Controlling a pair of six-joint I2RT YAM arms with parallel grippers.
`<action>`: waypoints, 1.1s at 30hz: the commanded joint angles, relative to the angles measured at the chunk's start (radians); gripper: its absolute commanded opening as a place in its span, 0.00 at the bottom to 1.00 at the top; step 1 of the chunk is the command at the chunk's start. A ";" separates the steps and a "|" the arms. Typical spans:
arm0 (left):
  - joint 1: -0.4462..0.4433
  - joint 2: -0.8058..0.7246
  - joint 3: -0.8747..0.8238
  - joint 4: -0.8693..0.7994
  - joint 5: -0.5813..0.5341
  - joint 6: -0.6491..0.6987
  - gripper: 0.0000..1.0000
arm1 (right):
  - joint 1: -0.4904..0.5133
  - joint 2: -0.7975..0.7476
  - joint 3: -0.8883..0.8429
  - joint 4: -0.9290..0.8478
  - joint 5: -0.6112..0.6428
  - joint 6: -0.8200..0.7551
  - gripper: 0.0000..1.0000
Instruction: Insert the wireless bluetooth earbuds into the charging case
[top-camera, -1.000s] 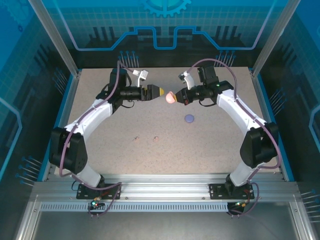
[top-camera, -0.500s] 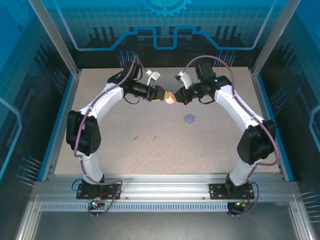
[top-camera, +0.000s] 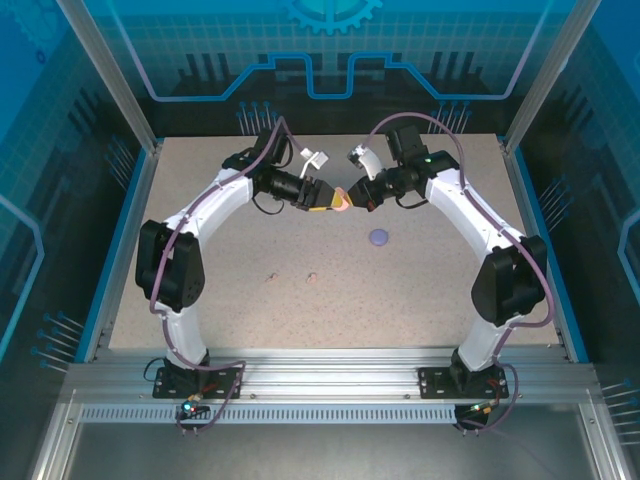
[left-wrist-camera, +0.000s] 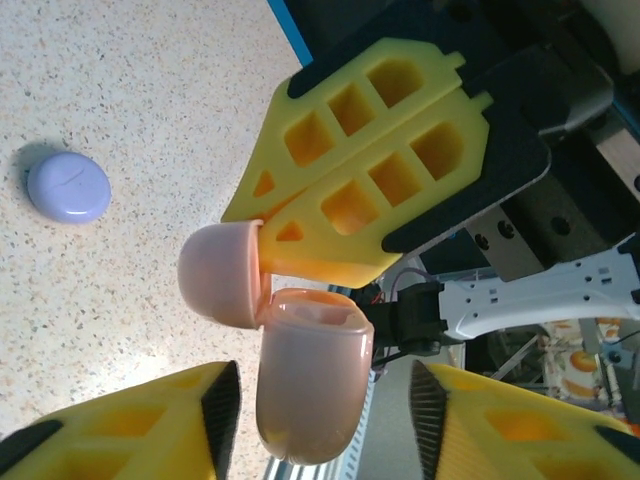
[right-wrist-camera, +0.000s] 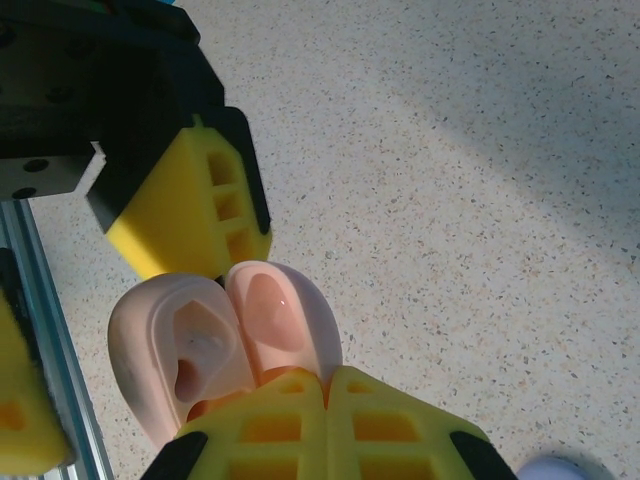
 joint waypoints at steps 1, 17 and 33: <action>-0.002 0.014 -0.008 0.007 0.031 0.008 0.50 | 0.011 0.010 0.023 -0.022 -0.009 -0.017 0.00; -0.008 0.030 -0.013 0.046 0.036 -0.016 0.41 | 0.016 0.012 0.021 -0.024 -0.015 -0.014 0.00; -0.017 0.026 -0.047 0.098 0.024 -0.045 0.07 | 0.024 0.005 0.020 -0.019 -0.015 0.000 0.00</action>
